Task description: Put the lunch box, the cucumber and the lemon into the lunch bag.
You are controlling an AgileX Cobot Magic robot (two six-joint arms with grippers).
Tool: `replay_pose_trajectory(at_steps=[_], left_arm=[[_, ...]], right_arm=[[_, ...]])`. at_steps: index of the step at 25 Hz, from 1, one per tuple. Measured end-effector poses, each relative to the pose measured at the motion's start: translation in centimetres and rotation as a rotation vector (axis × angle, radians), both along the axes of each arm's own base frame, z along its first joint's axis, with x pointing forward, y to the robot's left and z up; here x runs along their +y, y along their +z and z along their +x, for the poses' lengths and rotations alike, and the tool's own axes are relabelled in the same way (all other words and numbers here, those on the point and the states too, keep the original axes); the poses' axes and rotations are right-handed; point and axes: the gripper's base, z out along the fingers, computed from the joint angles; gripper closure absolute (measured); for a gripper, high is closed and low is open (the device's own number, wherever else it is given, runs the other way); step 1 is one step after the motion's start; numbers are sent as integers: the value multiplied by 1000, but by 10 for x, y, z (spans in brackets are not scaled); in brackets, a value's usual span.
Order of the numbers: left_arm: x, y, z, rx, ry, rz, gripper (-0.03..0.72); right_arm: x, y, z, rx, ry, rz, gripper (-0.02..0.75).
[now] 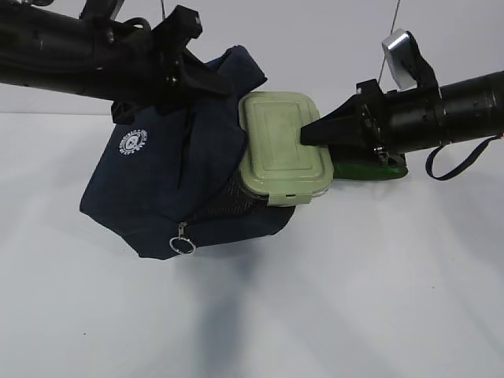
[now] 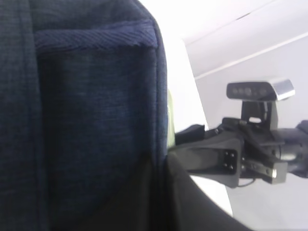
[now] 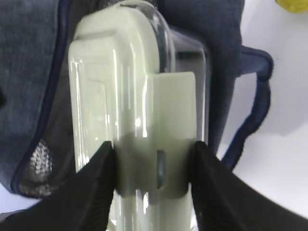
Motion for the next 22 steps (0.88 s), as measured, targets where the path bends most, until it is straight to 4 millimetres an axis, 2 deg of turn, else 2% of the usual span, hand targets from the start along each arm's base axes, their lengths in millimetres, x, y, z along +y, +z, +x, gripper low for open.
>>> replay_pose_trajectory(at_steps=[6, 22], left_arm=[[-13, 0, -9, -4, -44, 0, 678], [-20, -7, -12, 33, -90, -12, 678]], right_arm=[[10, 2, -2, -10, 18, 18, 381], [42, 3, -9, -92, 79, 24, 381]])
